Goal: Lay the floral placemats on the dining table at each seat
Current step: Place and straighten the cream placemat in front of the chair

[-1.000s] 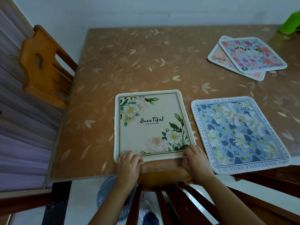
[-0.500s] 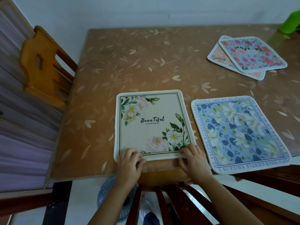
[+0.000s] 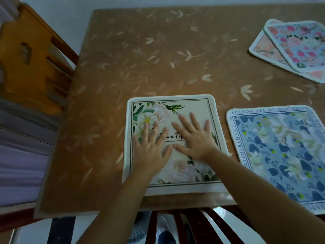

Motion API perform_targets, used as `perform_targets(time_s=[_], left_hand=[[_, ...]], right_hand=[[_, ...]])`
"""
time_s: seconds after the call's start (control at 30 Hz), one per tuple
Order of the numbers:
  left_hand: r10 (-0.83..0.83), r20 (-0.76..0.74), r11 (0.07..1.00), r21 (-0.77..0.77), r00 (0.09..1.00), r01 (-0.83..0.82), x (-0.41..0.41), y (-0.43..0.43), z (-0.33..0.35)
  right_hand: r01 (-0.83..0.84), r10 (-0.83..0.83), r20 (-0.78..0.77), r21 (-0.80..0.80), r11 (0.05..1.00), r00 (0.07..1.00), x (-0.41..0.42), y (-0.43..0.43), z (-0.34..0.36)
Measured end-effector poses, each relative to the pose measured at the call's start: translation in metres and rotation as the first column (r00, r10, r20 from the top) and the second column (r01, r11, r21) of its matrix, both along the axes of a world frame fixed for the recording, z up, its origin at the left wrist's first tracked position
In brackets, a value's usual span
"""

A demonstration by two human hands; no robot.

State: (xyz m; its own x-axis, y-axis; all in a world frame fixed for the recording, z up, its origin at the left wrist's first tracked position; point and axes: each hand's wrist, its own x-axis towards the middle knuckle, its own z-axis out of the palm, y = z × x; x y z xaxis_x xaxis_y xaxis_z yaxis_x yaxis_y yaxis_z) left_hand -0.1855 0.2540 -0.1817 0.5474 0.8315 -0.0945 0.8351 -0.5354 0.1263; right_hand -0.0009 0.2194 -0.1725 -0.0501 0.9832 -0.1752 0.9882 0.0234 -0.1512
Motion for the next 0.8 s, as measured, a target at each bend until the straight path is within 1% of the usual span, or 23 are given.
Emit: perform_targets(time_s=[0.1, 0.2, 0.27, 0.33, 0.43, 0.47, 0.53, 0.67, 0.8], left_hand=[[-0.034, -0.023, 0.999, 0.041, 0.999, 0.035, 0.018, 0.047, -0.004], [-0.016, 0.026, 1.000, 0.018, 1.000, 0.016, 0.037, 0.092, -0.006], [0.014, 0.053, 1.000, 0.006, 0.998, -0.014, 0.046, 0.110, -0.007], [0.051, 0.065, 0.999, 0.007, 0.997, -0.051, 0.049, 0.115, -0.007], [0.179, 0.055, 0.984, 0.003, 0.982, -0.180, 0.046, 0.109, -0.005], [0.221, 0.043, 0.975, -0.003, 0.974, -0.221, 0.044, 0.105, -0.005], [0.250, 0.030, 0.968, -0.012, 0.968, -0.250, 0.037, 0.095, -0.004], [0.229, -0.006, 0.974, 0.010, 0.974, -0.228, 0.019, 0.065, -0.005], [0.197, -0.023, 0.980, 0.023, 0.980, -0.196, 0.000, 0.025, -0.004]], right_hand=[[-0.025, 0.025, -0.002, 0.011, 1.000, 1.000, 0.015, 0.045, -0.003], [-0.009, 0.009, 0.003, 0.053, 0.999, 1.000, 0.026, 0.074, -0.006], [0.053, -0.051, -0.028, 0.084, 0.995, 0.998, 0.029, 0.084, -0.008], [0.140, -0.138, -0.023, 0.105, 0.985, 0.990, 0.030, 0.087, -0.008], [0.300, -0.304, 0.026, 0.099, 0.949, 0.952, 0.029, 0.083, -0.009], [0.329, -0.333, 0.029, 0.098, 0.939, 0.943, 0.029, 0.079, -0.009], [0.323, -0.327, 0.023, 0.101, 0.941, 0.945, 0.031, 0.066, -0.009], [0.245, -0.246, 0.007, 0.087, 0.966, 0.969, 0.036, 0.022, -0.009], [0.252, -0.252, -0.019, 0.072, 0.965, 0.968, 0.028, -0.028, -0.007]])
